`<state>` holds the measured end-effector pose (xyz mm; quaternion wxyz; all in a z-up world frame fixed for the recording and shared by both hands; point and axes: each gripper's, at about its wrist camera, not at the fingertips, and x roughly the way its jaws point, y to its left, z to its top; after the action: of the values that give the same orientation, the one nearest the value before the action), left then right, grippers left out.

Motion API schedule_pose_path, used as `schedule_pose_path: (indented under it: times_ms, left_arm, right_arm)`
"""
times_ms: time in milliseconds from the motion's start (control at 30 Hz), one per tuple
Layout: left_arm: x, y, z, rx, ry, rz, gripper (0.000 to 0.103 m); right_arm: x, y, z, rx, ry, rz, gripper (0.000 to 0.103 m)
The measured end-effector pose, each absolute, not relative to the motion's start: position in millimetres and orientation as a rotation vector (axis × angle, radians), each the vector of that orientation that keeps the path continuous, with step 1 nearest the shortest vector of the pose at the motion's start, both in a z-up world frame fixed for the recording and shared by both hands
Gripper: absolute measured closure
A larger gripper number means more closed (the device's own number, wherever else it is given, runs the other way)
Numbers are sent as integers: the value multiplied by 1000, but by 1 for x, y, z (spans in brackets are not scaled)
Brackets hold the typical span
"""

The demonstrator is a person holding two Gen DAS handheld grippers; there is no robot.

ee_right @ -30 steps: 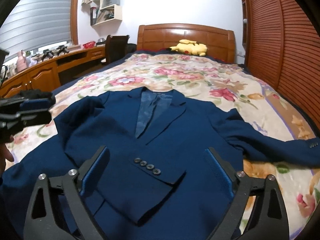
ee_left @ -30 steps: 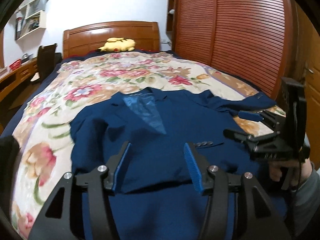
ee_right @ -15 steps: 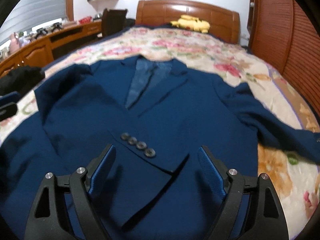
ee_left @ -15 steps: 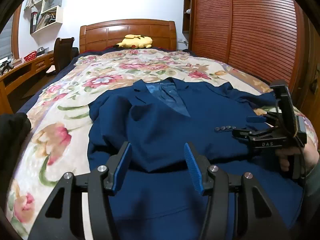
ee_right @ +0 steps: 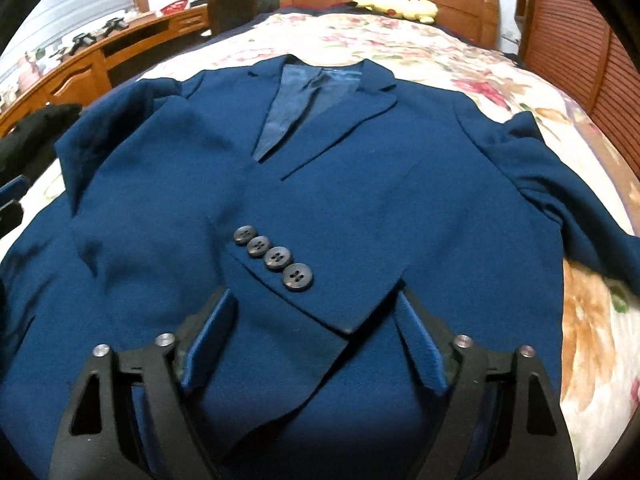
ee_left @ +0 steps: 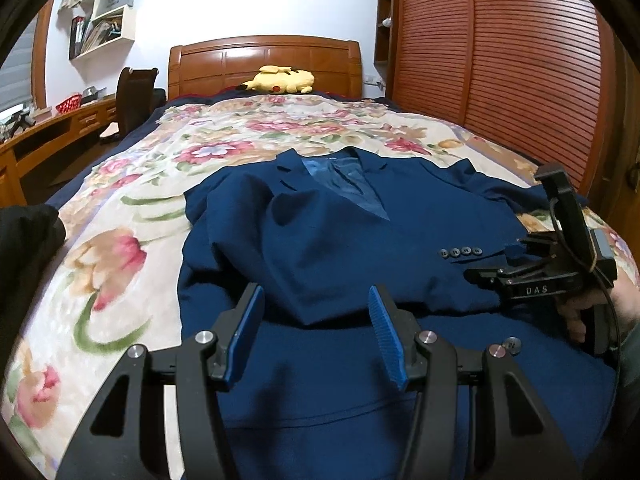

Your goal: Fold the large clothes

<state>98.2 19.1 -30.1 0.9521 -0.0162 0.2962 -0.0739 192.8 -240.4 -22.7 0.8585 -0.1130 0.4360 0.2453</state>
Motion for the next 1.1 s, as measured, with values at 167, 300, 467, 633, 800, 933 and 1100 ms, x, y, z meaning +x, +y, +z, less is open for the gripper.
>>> schedule_pose_path:
  times_ms: [167, 300, 467, 633, 800, 933, 1100]
  left_arm:
    - [101, 19, -34, -31, 616, -148, 50]
    - [101, 19, -35, -30, 616, -147, 50]
    - [102, 19, -36, -33, 619, -145, 50]
    - [101, 20, -37, -25, 619, -142, 49]
    - [101, 20, -37, -24, 621, -141, 49]
    - [101, 19, -37, -19, 621, -141, 49]
    - [101, 18, -37, -14, 619, -139, 49]
  right_arm:
    - [184, -234, -16, -261, 880, 560, 93]
    - [180, -238, -5, -253, 829, 551, 97]
    - [180, -256, 16, -213, 740, 458, 98]
    - [181, -281, 34, -158, 652, 347, 98]
    - [181, -303, 45, -128, 600, 264, 98]
    - [187, -309, 36, -131, 637, 238, 98]
    - [189, -314, 31, -129, 655, 217, 94]
